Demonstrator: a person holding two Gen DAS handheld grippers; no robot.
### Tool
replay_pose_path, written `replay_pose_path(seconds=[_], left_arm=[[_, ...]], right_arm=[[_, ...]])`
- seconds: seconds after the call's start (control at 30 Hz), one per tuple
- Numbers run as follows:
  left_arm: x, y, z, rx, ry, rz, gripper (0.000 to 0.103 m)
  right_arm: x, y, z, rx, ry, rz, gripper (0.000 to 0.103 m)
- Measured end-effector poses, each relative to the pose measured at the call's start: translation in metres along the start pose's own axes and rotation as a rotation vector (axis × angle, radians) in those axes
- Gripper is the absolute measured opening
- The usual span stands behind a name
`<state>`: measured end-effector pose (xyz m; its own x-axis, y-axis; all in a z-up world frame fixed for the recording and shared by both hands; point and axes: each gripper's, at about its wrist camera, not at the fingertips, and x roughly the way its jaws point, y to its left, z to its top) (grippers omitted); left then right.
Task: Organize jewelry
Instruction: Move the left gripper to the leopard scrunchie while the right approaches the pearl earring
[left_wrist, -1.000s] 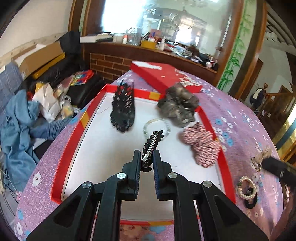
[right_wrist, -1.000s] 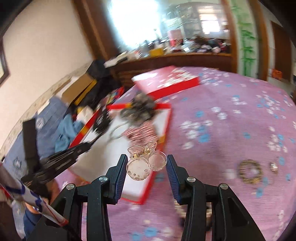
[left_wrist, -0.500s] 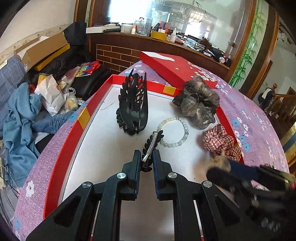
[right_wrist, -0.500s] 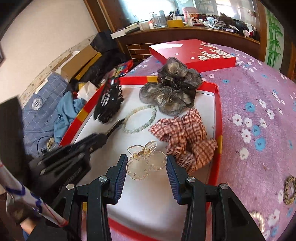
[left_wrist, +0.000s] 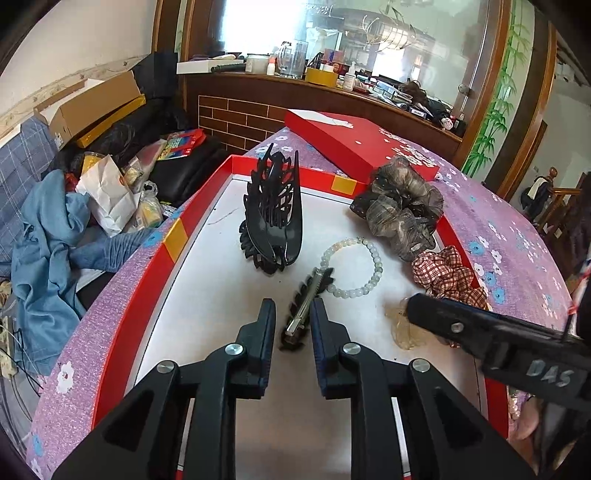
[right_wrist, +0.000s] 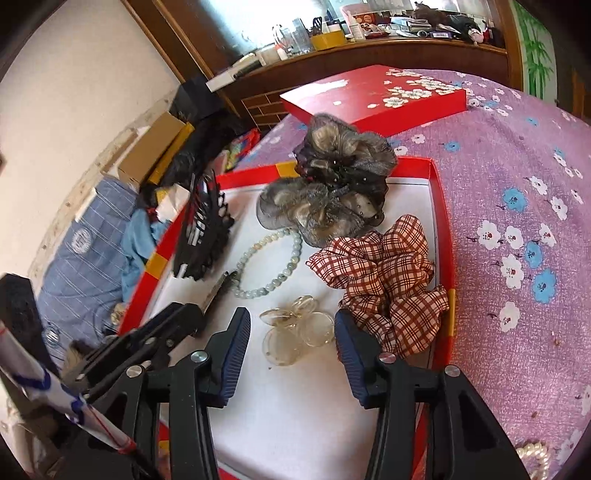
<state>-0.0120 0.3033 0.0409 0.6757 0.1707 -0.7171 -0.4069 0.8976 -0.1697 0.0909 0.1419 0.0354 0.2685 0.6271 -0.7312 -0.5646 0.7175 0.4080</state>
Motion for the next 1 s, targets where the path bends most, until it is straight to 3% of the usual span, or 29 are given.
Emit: replay_pose_path(seconds=[0.27, 0.57, 1.0], left_arm=[[-0.013, -0.005, -0.001, 0.019, -0.067, 0.002, 0.018], [-0.039, -0.035, -0.009, 0.127, -0.126, 0.053, 0.018], [-0.067, -0.102, -0.021, 0.280, -0.159, 0.049, 0.018]], right_arm=[[-0.058, -0.006, -0.012, -0.001, -0.092, 0.071, 0.052], [-0.115, -0.052, -0.041, 0.029, -0.144, 0.013, 0.052], [-0.172, -0.132, -0.053, 0.134, -0.233, -0.059, 0.052]])
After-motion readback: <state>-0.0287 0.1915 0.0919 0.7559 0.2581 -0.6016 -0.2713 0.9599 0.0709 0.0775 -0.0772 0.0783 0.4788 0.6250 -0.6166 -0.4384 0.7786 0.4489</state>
